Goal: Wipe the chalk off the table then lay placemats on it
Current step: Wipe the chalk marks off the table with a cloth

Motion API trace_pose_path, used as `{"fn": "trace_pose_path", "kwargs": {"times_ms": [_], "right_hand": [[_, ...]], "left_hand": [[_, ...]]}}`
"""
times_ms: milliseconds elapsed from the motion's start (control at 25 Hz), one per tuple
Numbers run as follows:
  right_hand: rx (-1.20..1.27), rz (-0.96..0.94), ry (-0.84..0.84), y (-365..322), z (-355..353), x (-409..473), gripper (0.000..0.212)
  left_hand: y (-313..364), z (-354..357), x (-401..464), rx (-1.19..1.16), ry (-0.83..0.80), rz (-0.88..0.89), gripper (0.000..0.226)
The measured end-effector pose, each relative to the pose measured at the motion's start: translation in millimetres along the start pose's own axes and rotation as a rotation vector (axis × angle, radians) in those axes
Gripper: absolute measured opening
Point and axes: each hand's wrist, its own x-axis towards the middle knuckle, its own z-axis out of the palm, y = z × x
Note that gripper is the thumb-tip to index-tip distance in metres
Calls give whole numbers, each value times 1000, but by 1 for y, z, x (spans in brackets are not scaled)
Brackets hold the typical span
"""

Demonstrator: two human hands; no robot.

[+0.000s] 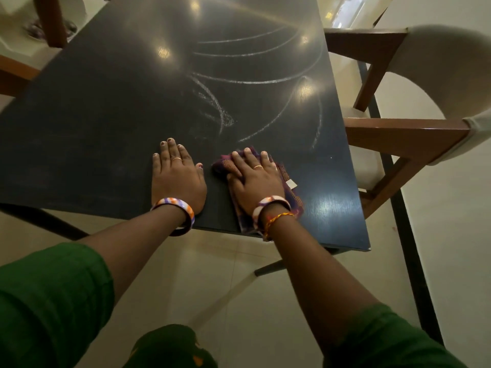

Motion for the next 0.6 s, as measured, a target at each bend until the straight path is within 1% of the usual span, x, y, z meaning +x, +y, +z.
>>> {"fn": "trace_pose_path", "kwargs": {"times_ms": [40, 80, 120, 200, 240, 280, 400, 520, 600], "right_hand": [[2, -6, 7, 9, -4, 6, 52], [-5, 43, 35, 29, -11, 15, 52], [-4, 136, 53, 56, -17, 23, 51], [68, 390, 29, 111, -35, 33, 52], [115, 490, 31, 129, -42, 31, 53], [133, 548, 50, 137, -44, 23, 53], [109, 590, 107, 110, -29, -24, 53], [15, 531, 110, 68, -6, -75, 53], [6, 485, 86, 69, -10, -64, 54]], "left_hand": [[0, 0, 0, 3, 2, 1, 59], [0, 0, 1, 4, 3, 1, 59], [0, 0, 1, 2, 0, -1, 59], [0, 1, 1, 0, -3, -3, 59], [0, 1, 1, -1, 0, -3, 60], [0, 1, 0, -4, 0, -3, 60], [0, -1, -1, -11, 0, -2, 60], [0, -1, 0, -28, 7, -5, 60], [1, -1, -1, -31, -3, -7, 60]]}}
